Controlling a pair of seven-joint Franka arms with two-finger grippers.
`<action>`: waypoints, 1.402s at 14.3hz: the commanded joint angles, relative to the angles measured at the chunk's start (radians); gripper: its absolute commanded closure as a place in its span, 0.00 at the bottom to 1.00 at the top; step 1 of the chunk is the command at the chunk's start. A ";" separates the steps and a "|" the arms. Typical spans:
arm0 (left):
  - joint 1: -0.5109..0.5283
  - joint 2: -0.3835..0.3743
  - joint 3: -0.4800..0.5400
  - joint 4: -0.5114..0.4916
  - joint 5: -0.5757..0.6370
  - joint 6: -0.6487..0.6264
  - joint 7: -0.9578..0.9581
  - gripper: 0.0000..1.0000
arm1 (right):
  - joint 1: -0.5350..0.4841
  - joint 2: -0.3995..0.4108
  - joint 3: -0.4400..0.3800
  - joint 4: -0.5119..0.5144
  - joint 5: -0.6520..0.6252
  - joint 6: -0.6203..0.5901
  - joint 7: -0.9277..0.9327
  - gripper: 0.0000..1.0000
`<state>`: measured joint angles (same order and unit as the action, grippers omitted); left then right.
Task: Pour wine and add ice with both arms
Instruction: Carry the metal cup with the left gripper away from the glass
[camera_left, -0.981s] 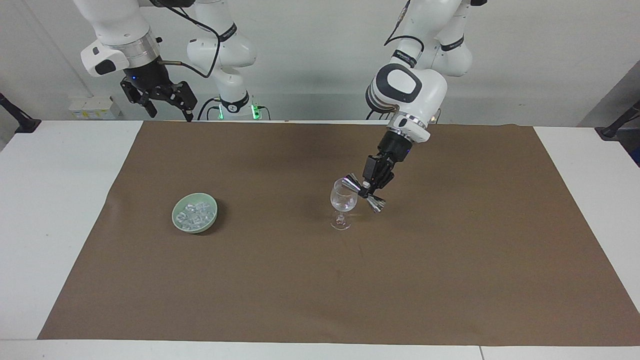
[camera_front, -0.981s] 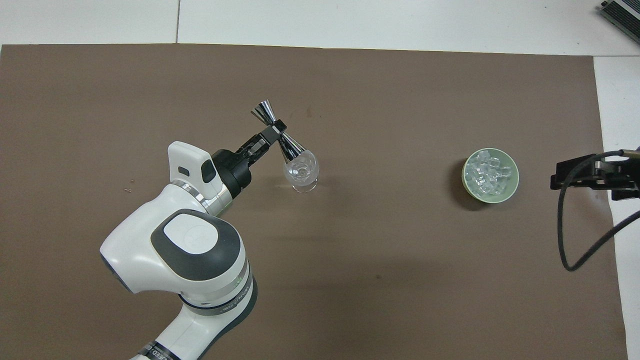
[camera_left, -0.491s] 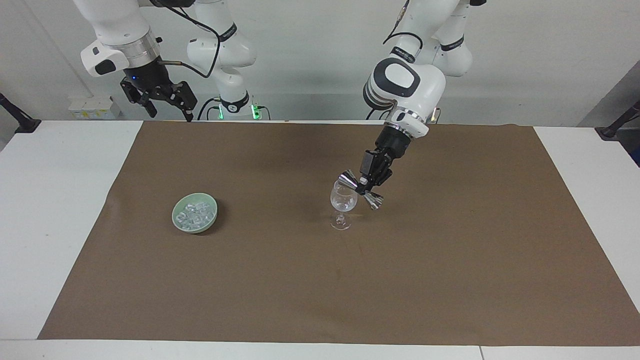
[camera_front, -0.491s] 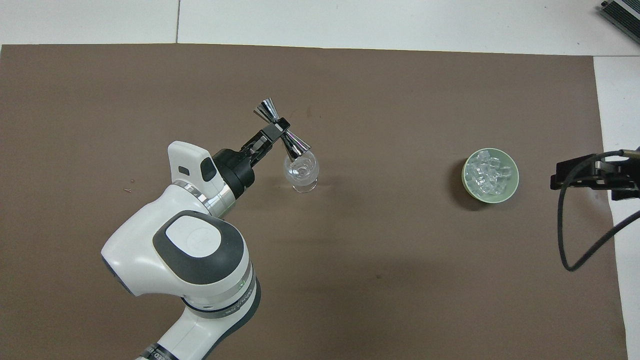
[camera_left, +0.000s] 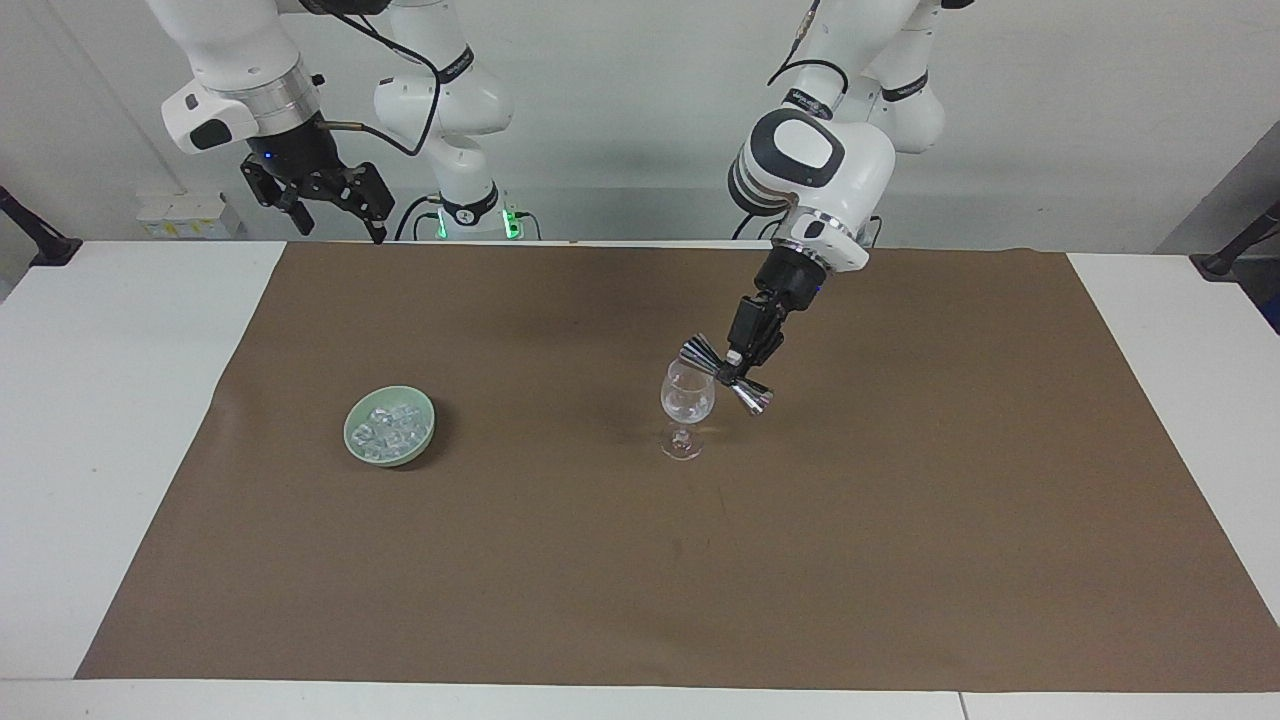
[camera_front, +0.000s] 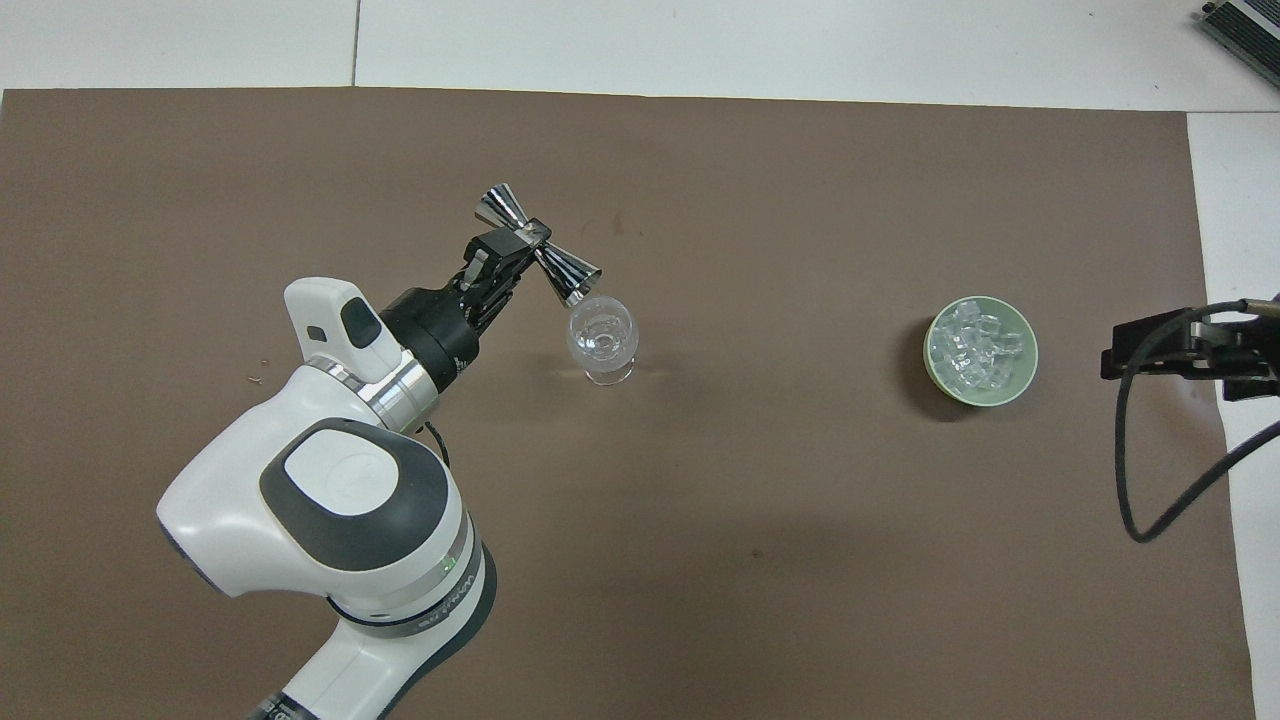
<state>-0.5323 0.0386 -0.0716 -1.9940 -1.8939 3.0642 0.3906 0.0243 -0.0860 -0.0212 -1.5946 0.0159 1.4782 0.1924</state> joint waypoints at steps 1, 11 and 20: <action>0.078 -0.101 -0.001 -0.110 -0.019 -0.125 -0.038 1.00 | 0.002 -0.026 -0.002 -0.031 0.007 0.022 0.013 0.00; 0.392 -0.296 0.019 -0.403 -0.008 -0.580 -0.215 1.00 | 0.002 -0.026 -0.002 -0.031 0.007 0.022 0.013 0.00; 0.766 -0.283 0.021 -0.526 0.238 -1.086 -0.554 1.00 | 0.002 -0.026 -0.002 -0.031 0.007 0.022 0.012 0.00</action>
<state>0.1160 -0.2410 -0.0457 -2.5043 -1.7648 2.1177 -0.0574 0.0243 -0.0860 -0.0212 -1.5947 0.0159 1.4782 0.1924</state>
